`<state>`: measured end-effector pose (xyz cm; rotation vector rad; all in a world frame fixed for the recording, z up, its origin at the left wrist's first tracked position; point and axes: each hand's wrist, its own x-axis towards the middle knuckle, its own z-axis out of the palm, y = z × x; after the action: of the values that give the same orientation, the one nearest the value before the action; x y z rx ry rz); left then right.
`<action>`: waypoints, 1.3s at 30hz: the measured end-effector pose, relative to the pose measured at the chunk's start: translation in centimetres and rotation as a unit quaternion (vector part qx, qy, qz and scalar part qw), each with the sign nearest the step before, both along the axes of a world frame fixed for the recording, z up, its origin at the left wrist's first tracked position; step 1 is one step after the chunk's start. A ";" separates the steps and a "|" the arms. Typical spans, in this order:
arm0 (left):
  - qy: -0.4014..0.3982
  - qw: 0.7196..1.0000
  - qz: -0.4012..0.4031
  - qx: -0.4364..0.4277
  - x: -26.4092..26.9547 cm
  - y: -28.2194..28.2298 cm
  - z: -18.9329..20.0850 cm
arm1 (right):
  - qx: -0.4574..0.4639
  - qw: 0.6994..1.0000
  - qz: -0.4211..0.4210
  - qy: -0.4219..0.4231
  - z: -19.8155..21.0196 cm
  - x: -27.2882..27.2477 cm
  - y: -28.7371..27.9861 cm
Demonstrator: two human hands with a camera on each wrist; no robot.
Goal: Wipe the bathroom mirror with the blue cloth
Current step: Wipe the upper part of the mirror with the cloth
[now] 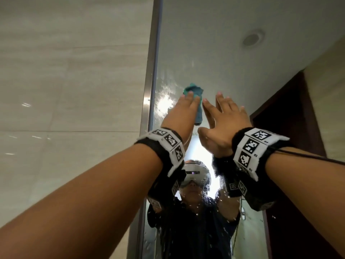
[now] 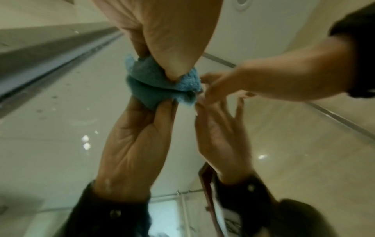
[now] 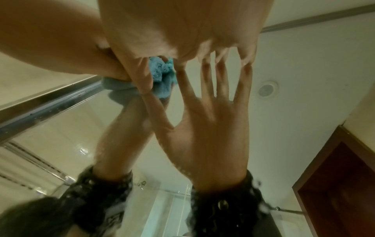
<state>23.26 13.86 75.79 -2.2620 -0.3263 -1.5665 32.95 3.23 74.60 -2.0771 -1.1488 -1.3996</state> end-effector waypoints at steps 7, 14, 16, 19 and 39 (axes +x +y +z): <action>-0.038 0.994 0.070 -0.069 -3.7 1.5 6.0 | 0.000 1.000 -0.005 -0.004 -0.2 -0.1 -0.1; -0.046 0.997 0.047 -0.026 -1.4 1.0 -0.3 | -0.005 1.000 -0.009 0.004 0.0 -0.2 0.0; -0.040 0.998 0.044 -0.001 -1.6 1.6 -1.3 | -0.007 1.000 -0.010 0.002 0.1 -0.2 0.0; -0.059 0.997 0.041 -0.031 -2.7 2.0 2.1 | -0.009 1.000 -0.007 0.003 0.1 -0.1 0.0; -0.057 0.996 0.018 -0.062 -2.6 1.4 3.1 | 0.031 0.995 -0.019 0.088 -2.0 1.0 -2.4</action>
<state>20.67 15.22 78.88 -2.2489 -0.5065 -1.7035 33.95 0.87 72.64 -2.1410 -0.9873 -1.2248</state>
